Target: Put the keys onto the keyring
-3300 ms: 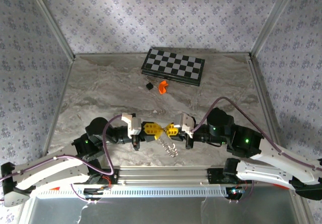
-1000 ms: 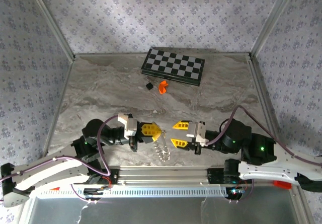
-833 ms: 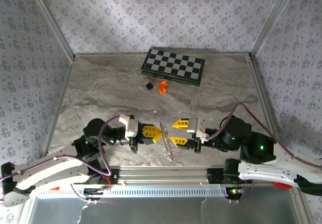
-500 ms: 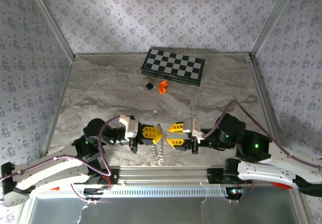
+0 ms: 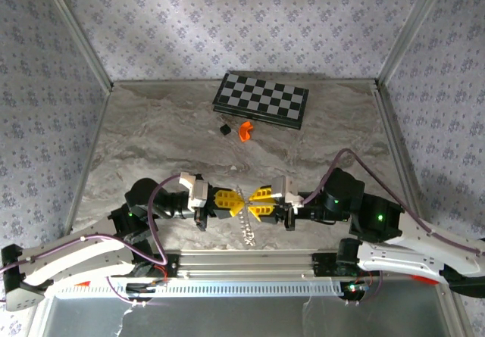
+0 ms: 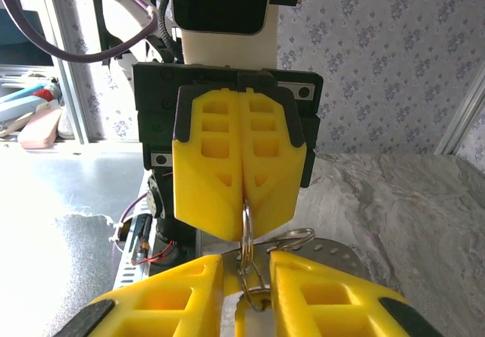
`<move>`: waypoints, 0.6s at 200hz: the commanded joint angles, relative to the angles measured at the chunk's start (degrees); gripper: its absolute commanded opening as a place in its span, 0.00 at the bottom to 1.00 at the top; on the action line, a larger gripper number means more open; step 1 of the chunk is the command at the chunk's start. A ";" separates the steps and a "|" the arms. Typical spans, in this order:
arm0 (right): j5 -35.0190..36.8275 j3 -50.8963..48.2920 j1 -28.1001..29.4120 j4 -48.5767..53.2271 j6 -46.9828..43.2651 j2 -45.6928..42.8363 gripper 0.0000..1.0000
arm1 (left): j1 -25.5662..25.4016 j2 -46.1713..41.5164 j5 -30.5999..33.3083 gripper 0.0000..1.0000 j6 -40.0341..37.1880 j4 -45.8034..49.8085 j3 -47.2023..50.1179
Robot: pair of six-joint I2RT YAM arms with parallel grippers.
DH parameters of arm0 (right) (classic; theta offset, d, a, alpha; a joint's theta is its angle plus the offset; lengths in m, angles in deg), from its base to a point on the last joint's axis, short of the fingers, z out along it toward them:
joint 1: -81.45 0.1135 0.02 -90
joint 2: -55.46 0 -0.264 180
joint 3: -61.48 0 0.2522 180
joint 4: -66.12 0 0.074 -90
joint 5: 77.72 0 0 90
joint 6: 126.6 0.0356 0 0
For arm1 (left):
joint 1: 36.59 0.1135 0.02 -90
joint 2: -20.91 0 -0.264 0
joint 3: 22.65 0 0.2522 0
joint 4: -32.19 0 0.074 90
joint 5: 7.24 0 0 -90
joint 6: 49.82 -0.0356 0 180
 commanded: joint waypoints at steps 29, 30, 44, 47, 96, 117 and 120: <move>-0.36 0.52 -0.59 -1.01 0.42 -0.21 0.19 | 0.19 -0.92 -0.97 0.00 0.45 -2.37 -2.32; -0.39 0.53 -0.60 -1.05 0.45 -0.19 0.19 | 0.19 -0.90 -0.98 0.00 0.45 -2.29 -2.28; -0.47 0.63 -0.70 -0.98 0.43 0.00 0.18 | 0.19 -0.70 -1.12 0.00 0.44 -2.26 -2.41; -0.46 0.64 -0.77 -0.93 0.41 0.01 0.18 | 0.20 -0.66 -1.16 0.00 0.44 -2.30 -2.40; -1.32 0.22 -1.00 -2.05 0.72 0.69 0.15 | 0.15 -0.35 -1.17 0.00 0.43 -2.22 -2.56; -1.75 0.11 -1.11 -2.36 0.72 0.80 0.12 | 0.20 -0.50 -1.08 0.00 0.45 -2.24 -2.58; -1.75 0.20 -1.14 -2.33 0.66 0.80 0.11 | 0.20 -0.44 -1.06 0.00 0.44 -2.26 -2.51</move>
